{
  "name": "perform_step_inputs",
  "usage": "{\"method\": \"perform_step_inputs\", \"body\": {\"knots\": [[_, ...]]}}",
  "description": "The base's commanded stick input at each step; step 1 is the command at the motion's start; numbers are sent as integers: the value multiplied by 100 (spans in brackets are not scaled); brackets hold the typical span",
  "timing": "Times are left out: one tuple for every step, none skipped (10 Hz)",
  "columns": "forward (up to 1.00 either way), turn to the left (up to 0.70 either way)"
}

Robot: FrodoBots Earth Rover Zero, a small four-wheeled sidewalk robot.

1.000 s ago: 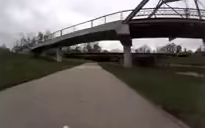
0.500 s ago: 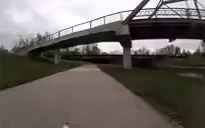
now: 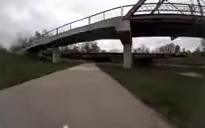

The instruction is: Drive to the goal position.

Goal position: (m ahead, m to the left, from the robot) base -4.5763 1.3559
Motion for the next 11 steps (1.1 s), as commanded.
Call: {"method": "perform_step_inputs", "body": {"knots": [[100, 40], [100, 38], [100, 30], [100, 23], [100, 16], [100, 9], [100, 2], [100, 0], [100, 0], [100, 0], [100, 0]]}}
